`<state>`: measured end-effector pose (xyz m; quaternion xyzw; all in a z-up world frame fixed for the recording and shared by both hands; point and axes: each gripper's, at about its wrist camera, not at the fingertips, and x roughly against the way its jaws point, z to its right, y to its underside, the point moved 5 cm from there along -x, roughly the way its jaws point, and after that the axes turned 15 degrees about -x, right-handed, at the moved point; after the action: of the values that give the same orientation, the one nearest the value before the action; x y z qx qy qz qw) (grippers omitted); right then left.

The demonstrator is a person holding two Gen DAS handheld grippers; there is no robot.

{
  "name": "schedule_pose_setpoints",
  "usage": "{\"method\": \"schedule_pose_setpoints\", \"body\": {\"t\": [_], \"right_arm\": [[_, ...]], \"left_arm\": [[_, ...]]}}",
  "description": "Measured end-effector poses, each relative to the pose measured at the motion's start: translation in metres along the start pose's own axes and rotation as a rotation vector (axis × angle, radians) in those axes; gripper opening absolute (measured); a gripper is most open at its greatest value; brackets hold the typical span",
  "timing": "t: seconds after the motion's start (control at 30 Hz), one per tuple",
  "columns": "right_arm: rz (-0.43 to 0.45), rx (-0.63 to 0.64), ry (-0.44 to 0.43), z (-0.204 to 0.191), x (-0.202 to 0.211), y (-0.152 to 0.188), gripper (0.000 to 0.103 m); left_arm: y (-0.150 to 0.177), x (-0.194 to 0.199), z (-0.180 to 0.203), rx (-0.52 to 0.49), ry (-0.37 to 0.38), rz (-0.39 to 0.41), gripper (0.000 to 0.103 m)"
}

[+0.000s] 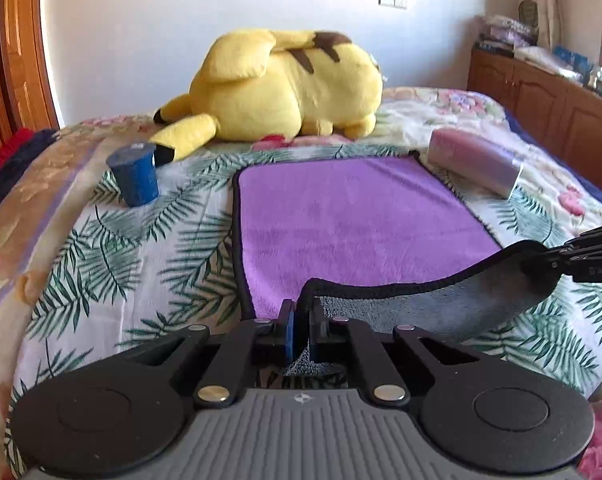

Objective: Fold towel

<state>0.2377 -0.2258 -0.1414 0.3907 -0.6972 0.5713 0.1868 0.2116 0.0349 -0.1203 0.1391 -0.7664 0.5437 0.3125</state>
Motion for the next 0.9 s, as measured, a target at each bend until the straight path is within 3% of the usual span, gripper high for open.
{"method": "schedule_pose_setpoints", "body": {"t": [0.37,0.9], "right_arm": [[0.113,0.004,-0.027,-0.004,0.017,-0.015,0.004],[0.214,0.032,-0.061,-0.010,0.026,-0.026,0.004]], "left_arm": [[-0.016,0.020,-0.002,-0.001,-0.006,0.074,0.000],[-0.027,0.011,-0.008,-0.021,-0.014,0.101,0.000]]}}
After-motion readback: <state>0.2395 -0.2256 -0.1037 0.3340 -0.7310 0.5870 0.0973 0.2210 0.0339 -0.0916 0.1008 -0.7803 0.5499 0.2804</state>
